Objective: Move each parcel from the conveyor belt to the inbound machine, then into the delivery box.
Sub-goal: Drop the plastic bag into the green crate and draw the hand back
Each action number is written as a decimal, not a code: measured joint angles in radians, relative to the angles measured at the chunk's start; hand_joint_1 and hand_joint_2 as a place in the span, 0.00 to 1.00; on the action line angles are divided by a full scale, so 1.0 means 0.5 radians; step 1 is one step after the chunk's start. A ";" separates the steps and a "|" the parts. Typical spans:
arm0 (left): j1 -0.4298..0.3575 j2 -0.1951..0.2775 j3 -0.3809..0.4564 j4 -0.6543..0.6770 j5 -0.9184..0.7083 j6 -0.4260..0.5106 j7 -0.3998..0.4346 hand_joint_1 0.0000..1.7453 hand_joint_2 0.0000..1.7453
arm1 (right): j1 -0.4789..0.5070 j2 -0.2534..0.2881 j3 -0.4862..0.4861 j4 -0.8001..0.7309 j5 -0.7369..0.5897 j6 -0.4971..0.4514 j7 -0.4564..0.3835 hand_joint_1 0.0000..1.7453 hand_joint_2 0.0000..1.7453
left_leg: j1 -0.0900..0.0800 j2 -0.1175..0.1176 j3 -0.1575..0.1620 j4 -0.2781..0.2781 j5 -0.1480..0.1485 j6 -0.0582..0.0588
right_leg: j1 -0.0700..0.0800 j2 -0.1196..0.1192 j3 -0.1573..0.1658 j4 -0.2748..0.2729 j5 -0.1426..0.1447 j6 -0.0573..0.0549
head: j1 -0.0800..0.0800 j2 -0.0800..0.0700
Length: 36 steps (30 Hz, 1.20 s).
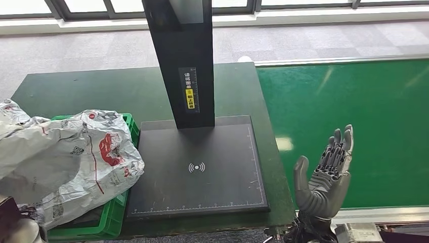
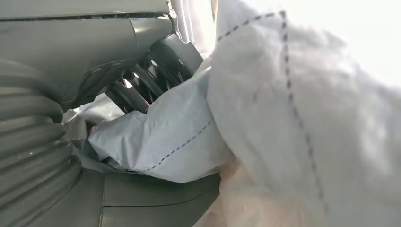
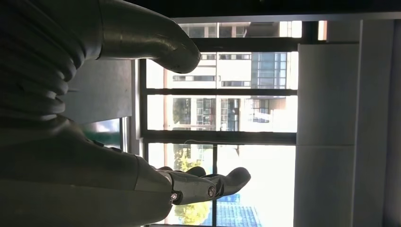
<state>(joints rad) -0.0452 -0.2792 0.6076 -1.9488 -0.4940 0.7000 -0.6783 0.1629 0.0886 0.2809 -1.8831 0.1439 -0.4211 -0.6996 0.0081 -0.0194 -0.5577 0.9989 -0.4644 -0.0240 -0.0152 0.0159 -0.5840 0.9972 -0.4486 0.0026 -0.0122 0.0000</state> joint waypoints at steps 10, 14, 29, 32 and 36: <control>-0.284 0.094 0.430 0.522 -0.786 0.000 0.110 0.99 1.00 | 0.003 0.009 -0.026 0.003 0.046 0.037 0.000 0.00 1.00 | 0.000 0.000 0.001 0.000 0.001 -0.001 | 0.000 -0.001 -0.001 0.000 0.001 -0.001 | 0.000 0.000; -0.375 0.144 0.471 0.808 -1.376 -0.001 0.563 0.52 1.00 | 0.012 0.010 -0.040 0.002 0.074 0.068 0.000 0.00 1.00 | 0.000 0.000 0.001 0.000 0.002 -0.002 | 0.001 0.000 -0.001 0.000 0.002 -0.003 | 0.000 0.000; -0.457 0.253 0.320 1.220 -1.699 -0.001 0.965 0.00 0.00 | 0.016 0.011 -0.074 0.003 0.092 0.123 0.000 0.00 1.00 | 0.000 0.002 0.000 0.000 0.002 -0.003 | 0.001 0.000 -0.003 0.000 0.004 -0.005 | 0.000 0.000; -0.458 0.262 0.263 1.243 -1.667 -0.001 0.974 0.00 0.00 | 0.013 0.011 -0.075 0.003 0.090 0.141 0.000 0.00 1.00 | 0.000 0.002 0.000 0.000 0.003 -0.004 | 0.001 0.000 -0.003 0.000 0.005 -0.006 | 0.000 0.000; -0.444 0.246 0.250 1.196 -1.493 0.000 0.761 0.00 0.00 | 0.001 0.016 -0.076 0.012 0.086 0.148 0.000 0.00 1.00 | 0.000 0.003 -0.001 0.000 0.003 -0.004 | 0.001 0.000 -0.003 0.001 0.006 -0.006 | 0.000 0.000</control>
<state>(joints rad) -0.2673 -0.1563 0.7324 -1.3507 -1.2405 0.7000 -0.2978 0.1635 0.0964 0.2430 -1.8769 0.1869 -0.3470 -0.6996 0.0083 -0.0181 -0.5579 0.9989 -0.4628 -0.0260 -0.0147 0.0161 -0.5856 0.9976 -0.4456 -0.0003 -0.0122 0.0000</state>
